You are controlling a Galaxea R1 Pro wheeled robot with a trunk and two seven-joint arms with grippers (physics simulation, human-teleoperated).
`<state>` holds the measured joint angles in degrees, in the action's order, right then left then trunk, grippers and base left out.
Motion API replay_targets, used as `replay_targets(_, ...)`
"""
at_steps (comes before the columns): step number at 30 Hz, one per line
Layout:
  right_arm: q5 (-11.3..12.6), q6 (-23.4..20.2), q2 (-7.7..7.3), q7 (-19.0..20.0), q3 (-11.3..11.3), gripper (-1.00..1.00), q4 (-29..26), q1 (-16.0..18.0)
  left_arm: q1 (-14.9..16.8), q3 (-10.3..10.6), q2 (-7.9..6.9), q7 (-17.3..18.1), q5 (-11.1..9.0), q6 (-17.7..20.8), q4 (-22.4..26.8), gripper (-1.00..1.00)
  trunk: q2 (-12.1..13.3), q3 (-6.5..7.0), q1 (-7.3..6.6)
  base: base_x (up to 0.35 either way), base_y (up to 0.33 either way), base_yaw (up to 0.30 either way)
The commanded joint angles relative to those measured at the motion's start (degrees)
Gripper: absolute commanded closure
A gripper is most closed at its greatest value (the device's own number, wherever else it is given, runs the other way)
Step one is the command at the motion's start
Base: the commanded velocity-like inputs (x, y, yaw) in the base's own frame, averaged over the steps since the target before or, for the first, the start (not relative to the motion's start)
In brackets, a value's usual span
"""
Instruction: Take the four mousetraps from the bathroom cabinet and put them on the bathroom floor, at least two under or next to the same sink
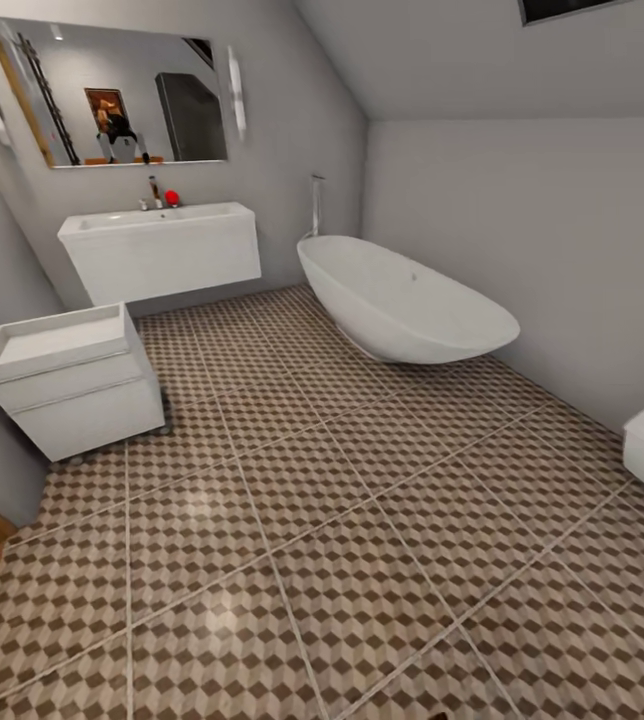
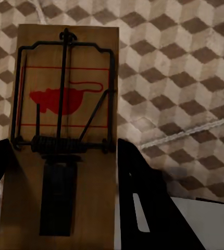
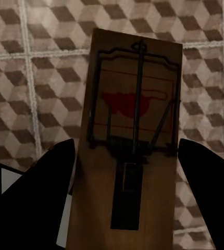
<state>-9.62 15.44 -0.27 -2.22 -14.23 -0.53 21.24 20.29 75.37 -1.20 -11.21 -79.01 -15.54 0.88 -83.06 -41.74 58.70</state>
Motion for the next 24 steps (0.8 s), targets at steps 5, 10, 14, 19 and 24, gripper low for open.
replay_targets(5,-0.69,0.12,0.0,-0.24,0.01,1.0,0.08,0.03,0.01,0.48,-0.02,-0.39,-0.09,-0.02,0.09,1.0,-0.02,-0.04,0.03,0.337,0.0,0.002)
replay_targets(10,-0.81,0.12,0.0,-0.24,0.0,1.0,0.09,0.01,0.01,0.48,-0.03,-0.39,-0.06,-0.01,0.09,1.0,-0.02,-0.04,0.03,0.338,0.0,0.15)
replay_targets(14,-0.83,0.12,0.0,-0.24,-0.01,1.0,0.09,0.02,0.01,0.48,-0.03,-0.39,-0.08,-0.01,0.09,1.0,-0.02,-0.04,0.03,0.338,-0.023,0.261)
replay_targets(19,-0.84,0.12,0.0,-0.24,-0.01,1.0,0.09,0.02,0.01,0.48,0.02,-0.39,-0.03,-0.01,0.08,1.0,-0.02,-0.04,0.03,0.338,-0.072,0.271)
replay_targets(24,-0.84,0.12,0.0,-0.24,0.0,1.0,0.09,0.02,0.01,0.48,0.06,-0.39,-0.01,0.0,0.09,1.0,-0.02,-0.04,0.03,0.338,-0.091,0.093)
